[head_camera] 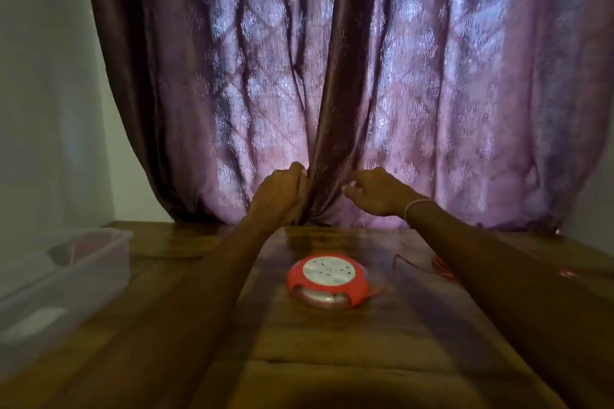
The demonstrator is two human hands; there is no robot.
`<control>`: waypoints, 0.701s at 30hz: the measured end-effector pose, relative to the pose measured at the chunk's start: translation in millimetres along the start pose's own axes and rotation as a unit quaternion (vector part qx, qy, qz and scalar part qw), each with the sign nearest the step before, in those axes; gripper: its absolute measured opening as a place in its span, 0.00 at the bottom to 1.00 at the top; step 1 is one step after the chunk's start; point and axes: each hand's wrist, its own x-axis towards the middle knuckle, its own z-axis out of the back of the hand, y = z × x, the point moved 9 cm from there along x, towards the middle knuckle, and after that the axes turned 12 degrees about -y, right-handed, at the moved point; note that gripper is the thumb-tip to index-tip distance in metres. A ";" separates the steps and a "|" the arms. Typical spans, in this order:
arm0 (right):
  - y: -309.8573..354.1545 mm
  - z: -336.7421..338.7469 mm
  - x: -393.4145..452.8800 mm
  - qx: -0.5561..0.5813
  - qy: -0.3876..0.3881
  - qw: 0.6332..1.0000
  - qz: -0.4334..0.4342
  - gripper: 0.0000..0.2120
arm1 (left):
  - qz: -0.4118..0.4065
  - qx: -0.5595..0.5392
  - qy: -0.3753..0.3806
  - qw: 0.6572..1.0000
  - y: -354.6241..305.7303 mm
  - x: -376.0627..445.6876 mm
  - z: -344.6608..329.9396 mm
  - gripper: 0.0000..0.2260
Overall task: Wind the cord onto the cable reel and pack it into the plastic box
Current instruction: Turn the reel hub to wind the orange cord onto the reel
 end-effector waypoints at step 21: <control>-58.5 -137.3 -105.2 0.328 0.321 0.801 -0.385 0.17 | 0.354 -0.048 0.419 0.835 54.6 -128.3 -94.0 0.19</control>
